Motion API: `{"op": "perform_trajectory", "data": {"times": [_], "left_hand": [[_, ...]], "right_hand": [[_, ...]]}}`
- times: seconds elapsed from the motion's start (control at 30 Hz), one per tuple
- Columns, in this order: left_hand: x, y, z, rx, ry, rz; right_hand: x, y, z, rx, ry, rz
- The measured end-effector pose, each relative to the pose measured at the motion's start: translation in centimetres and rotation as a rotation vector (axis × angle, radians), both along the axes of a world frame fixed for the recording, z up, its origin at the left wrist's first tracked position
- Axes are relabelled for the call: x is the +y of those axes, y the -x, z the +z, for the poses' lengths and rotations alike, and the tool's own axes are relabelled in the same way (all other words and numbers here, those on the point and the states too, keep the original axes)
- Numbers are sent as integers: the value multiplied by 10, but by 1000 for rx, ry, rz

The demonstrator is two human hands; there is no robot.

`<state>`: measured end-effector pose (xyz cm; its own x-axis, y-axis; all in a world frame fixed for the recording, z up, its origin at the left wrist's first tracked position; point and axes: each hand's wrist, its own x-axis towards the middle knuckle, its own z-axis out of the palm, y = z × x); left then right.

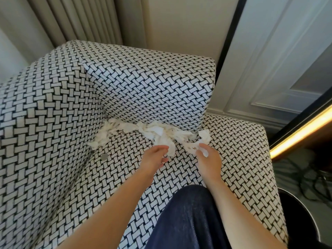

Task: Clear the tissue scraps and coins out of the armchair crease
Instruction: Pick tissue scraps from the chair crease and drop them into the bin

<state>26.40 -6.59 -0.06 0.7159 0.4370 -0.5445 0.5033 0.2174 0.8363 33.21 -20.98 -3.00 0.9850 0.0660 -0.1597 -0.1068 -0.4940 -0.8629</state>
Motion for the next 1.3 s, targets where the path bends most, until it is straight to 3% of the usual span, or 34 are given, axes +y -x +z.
{"op": "perform_trajectory", "data": {"times": [0.2,0.3,0.47,0.6,0.77,0.93,1.17,1.3], "left_hand": [[-14,-27,-1,-83,-288,-213],[-14,-42,-5,-96,-627,-466],[-14,-62,-15,103,-1387,-916],[-11,-74,-26,164,-1628,-1057],[-3,-77,-33,237,-1639,-1088],[0,-69,-27,154,-1564,-979],[15,-52,-12,-116,-1394,-712],[20,-40,-2,-221,-1234,-441]], "right_hand": [[-11,6,7,-100,-48,-156],[-15,7,6,-74,-108,-262],[-16,5,0,-62,-124,-238],[-14,4,-4,-81,-114,-181],[-14,3,-7,-107,-92,-116],[-14,2,-8,-107,-69,-93],[-16,5,-4,-167,-46,-77],[-17,6,-4,-220,1,-33]]}}
